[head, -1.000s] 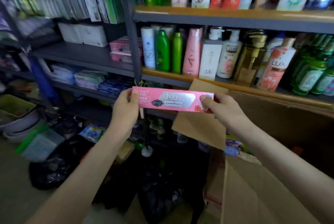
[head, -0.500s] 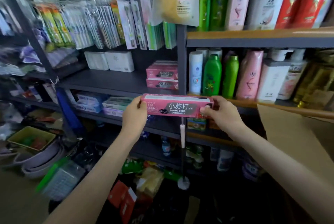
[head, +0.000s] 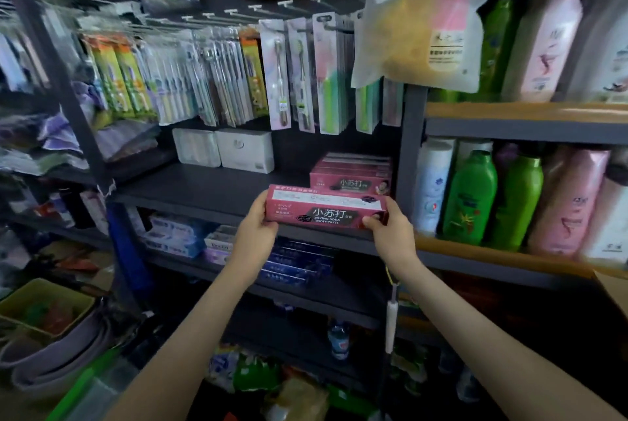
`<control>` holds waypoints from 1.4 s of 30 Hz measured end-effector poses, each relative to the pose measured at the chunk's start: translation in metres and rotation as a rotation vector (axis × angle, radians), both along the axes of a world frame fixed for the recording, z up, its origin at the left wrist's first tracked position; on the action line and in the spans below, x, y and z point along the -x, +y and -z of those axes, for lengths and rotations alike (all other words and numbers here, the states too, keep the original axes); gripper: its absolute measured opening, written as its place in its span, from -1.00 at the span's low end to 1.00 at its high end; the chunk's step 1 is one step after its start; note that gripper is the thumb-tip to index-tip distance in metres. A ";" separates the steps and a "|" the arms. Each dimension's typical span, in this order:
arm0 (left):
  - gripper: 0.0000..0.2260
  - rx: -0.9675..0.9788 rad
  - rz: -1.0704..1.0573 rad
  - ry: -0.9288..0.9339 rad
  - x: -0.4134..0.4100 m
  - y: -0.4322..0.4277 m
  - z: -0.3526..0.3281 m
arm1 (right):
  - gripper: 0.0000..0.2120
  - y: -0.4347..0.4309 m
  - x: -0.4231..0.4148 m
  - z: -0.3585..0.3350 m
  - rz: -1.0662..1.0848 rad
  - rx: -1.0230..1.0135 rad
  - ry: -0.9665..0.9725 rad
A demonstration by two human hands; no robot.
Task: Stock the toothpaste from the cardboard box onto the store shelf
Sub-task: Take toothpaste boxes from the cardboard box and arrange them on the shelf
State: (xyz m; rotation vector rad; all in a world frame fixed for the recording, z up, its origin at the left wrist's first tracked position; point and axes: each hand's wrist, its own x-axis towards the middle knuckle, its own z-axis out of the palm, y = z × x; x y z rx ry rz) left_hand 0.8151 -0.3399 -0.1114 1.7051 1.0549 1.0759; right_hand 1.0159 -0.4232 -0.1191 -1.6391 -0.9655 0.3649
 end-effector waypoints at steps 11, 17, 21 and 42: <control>-0.41 0.038 0.291 0.151 -0.054 0.126 0.013 | -0.52 0.106 -0.002 0.024 0.432 -0.035 0.060; -0.53 0.043 0.374 0.204 -0.077 0.150 0.029 | -0.43 0.124 -0.023 0.022 0.467 0.015 0.148; -0.55 0.048 0.386 0.211 -0.084 0.162 0.036 | -0.49 0.135 -0.031 0.029 0.471 0.037 0.158; -0.19 -0.051 0.301 0.243 -0.103 0.149 0.048 | -0.33 0.124 -0.018 0.051 0.439 0.088 -0.575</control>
